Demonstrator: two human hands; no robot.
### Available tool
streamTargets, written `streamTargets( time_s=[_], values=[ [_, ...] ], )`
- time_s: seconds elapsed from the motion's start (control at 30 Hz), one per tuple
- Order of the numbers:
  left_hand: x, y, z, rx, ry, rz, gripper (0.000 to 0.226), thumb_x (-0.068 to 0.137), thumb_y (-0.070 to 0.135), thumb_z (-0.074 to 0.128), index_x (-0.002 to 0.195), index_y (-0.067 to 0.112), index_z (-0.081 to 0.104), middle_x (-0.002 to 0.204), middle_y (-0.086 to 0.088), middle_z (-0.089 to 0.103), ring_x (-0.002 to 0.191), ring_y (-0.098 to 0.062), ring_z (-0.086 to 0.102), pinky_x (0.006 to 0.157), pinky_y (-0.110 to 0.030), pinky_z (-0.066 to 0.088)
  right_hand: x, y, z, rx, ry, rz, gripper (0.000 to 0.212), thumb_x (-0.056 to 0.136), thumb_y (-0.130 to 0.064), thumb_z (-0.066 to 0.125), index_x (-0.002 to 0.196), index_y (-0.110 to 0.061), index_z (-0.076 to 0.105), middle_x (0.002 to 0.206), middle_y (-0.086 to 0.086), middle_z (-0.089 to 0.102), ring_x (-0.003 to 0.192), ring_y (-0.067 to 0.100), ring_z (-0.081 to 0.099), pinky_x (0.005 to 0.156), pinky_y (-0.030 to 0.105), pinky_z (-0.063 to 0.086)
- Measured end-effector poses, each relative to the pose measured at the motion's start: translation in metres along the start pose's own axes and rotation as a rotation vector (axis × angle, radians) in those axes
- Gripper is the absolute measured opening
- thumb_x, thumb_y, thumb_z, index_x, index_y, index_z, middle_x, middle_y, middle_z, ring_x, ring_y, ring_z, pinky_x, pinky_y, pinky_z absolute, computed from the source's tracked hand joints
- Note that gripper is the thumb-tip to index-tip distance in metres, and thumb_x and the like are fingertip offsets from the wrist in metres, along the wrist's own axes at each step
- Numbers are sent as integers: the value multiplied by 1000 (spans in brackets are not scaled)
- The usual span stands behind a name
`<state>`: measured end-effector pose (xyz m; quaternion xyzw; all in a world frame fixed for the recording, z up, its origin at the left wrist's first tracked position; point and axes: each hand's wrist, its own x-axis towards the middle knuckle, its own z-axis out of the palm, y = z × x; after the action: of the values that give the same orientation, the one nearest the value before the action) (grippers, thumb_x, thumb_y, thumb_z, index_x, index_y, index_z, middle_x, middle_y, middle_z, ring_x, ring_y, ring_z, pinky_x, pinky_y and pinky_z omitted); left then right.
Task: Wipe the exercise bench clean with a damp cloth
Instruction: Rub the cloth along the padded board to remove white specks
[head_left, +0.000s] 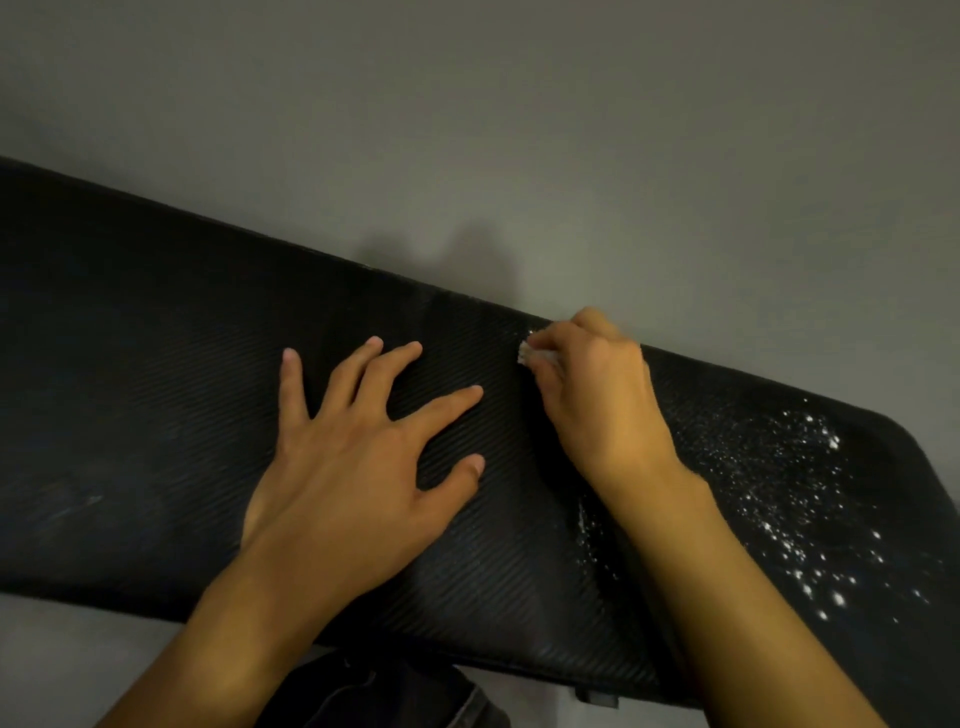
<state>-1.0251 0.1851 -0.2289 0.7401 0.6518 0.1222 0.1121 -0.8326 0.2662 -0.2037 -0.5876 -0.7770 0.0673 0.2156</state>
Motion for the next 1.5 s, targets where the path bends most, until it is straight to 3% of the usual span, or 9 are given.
streamTargets(
  time_s=[0.17,0.33,0.43,0.63,0.97,1.07,1.17,1.37,1.5],
  values=[
    [-1,0,0,-9,13,-2,63,89,78,24,149,60,33,167,2,25,158,-21,10,122,-68,-2,-42,-4,-16,102,-66,-66,13,94,-19,67,106,-20,74,101,-8,58,87,2,61,79,19,53],
    [-1,-1,0,-22,12,-2,63,89,78,23,149,61,32,168,4,22,158,-19,6,122,-65,-8,26,11,8,-7,39,51,13,97,-16,62,101,-11,74,102,8,59,86,25,65,80,40,55],
    [0,0,0,-33,16,-5,63,89,78,23,149,62,32,168,5,22,158,-18,5,122,-65,-8,40,9,14,-4,48,66,14,97,-13,60,101,-10,73,102,9,59,87,27,66,80,36,54],
    [0,-1,0,-24,18,-1,62,90,77,25,148,60,36,166,3,27,157,-20,12,123,-67,-1,-54,-7,-16,103,-74,-74,14,98,-21,62,106,-22,73,102,-8,57,87,3,60,78,26,54],
    [-1,0,0,-76,29,35,60,89,74,30,143,55,49,163,2,33,156,-22,15,122,-65,-5,-169,-24,-27,128,55,-133,19,91,-29,60,93,-24,78,85,-12,60,76,6,64,72,17,50],
    [-2,4,-1,-46,43,75,56,90,68,35,137,48,59,156,-3,44,153,-28,26,121,-71,3,-178,-23,-28,129,75,-101,19,92,-29,60,92,-24,78,86,-10,59,75,6,62,73,15,49],
    [-9,18,2,18,69,131,51,92,56,38,131,40,66,148,-7,53,146,-32,39,117,-75,14,-163,-17,-30,108,76,-63,19,96,-26,58,96,-20,76,89,-4,58,76,14,63,69,26,52],
    [-9,56,16,30,-22,78,62,92,59,18,150,51,38,165,-8,29,156,-32,15,120,-73,6,-114,2,-23,115,77,63,13,96,-18,65,105,-13,73,98,-3,59,87,16,63,73,36,57],
    [-7,50,20,10,3,84,54,98,55,24,149,51,40,164,-7,32,156,-30,18,119,-74,7,-152,-9,-29,158,66,12,16,96,-20,61,103,-16,75,94,-4,59,83,15,64,73,28,54]
  ],
)
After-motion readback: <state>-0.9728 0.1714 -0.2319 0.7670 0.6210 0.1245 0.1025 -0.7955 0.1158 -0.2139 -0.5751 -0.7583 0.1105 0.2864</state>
